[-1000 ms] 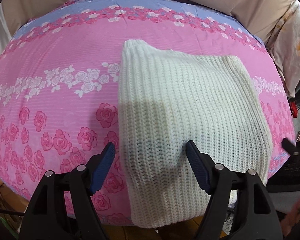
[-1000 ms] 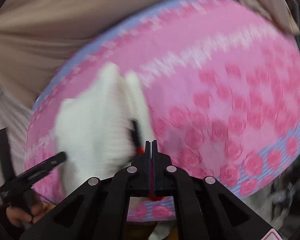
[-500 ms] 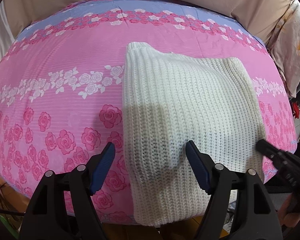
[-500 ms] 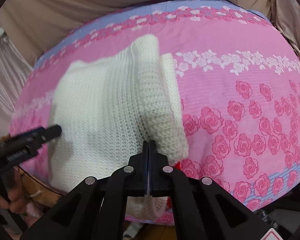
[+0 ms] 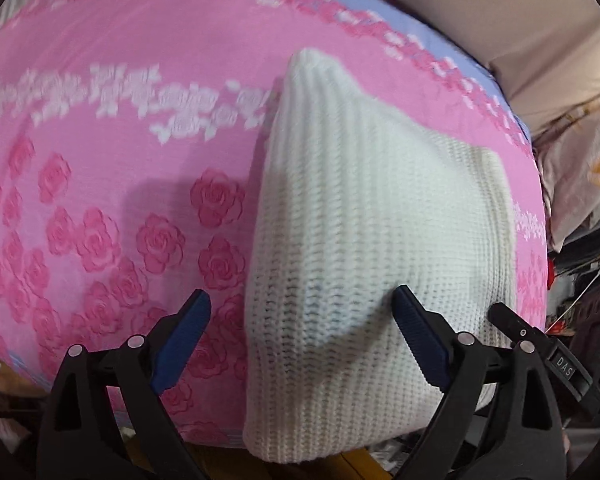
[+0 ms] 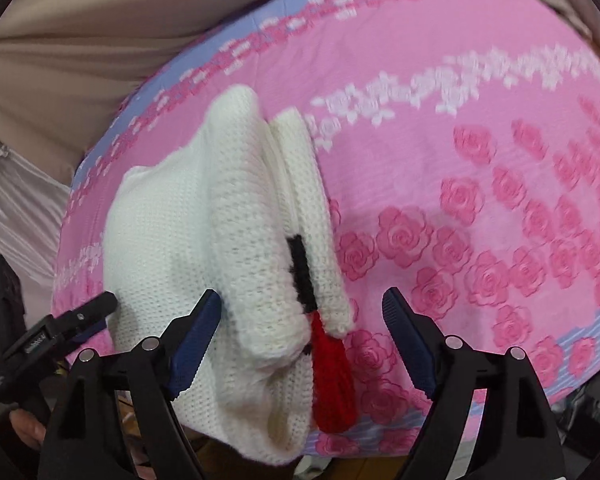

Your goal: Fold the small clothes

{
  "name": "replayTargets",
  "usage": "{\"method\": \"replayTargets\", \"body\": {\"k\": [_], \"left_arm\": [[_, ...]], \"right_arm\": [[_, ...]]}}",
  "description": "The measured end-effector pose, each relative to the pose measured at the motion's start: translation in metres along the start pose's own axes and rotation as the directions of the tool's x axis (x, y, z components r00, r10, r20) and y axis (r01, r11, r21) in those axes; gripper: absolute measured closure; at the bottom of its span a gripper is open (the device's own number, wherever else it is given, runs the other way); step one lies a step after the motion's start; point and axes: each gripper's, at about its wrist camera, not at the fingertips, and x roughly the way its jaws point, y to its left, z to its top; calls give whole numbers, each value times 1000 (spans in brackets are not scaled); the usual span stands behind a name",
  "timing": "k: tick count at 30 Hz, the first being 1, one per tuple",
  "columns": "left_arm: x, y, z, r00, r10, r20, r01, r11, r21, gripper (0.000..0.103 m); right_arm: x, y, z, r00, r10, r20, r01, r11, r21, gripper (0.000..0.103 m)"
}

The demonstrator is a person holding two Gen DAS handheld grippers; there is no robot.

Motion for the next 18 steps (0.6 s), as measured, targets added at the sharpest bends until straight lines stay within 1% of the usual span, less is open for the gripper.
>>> {"method": "replayTargets", "body": {"k": [3, 4, 5, 7, 8, 9, 10, 11, 12, 13, 14, 15, 16, 18], "left_arm": [[15, 4, 1, 999, -43, -25, 42, 998, -38, 10], [18, 4, 1, 998, -53, -29, 52, 998, -46, 9], [22, 4, 2, 997, -68, -35, 66, 996, -55, 8], [28, 7, 3, 993, -108, -56, 103, 991, -85, 8], [28, 7, 4, 992, -117, -55, 111, 989, -93, 9], [28, 5, 6, 988, -141, -67, 135, 987, -86, 18], [27, 3, 7, 982, -168, -80, 162, 983, -82, 25], [24, 0, 7, 982, -169, -85, 162, 983, -81, 33], [18, -4, 7, 982, -170, -87, 164, 984, -73, 45], [14, -7, 8, 979, -184, -90, 179, 982, -63, 52], [8, -10, 9, 976, -197, -93, 193, 980, -54, 58], [-2, -16, 10, 974, -209, -93, 206, 978, -40, 61], [-9, -21, 11, 971, -222, -91, 220, 975, -32, 62], [-29, -39, 13, 959, -267, -92, 269, 963, 11, 63]], "right_arm": [[21, -11, 3, 995, 85, -59, -79, 993, 91, 21], [25, -13, 3, 992, 107, -63, -100, 989, 107, 15], [25, -11, 4, 991, 124, -43, -119, 987, 109, 13], [28, -6, 7, 992, 115, -44, -110, 989, 97, 11], [29, -2, 8, 993, 112, -45, -108, 990, 87, 13], [31, 2, 9, 992, 115, -53, -111, 991, 77, 20], [32, 4, 11, 993, 108, -56, -104, 992, 71, 35], [32, 5, 12, 989, 134, -64, -129, 988, 81, 47], [30, 6, 12, 985, 162, -63, -155, 983, 103, 55], [26, 8, 13, 985, 167, -54, -160, 981, 108, 61], [19, 11, 13, 984, 174, -42, -168, 980, 108, 63], [9, 13, 12, 982, 188, -26, -184, 976, 113, 65], [0, 14, 12, 979, 206, -13, -203, 972, 118, 66], [-26, 19, 7, 973, 231, 20, -232, 966, 114, 67]]}}
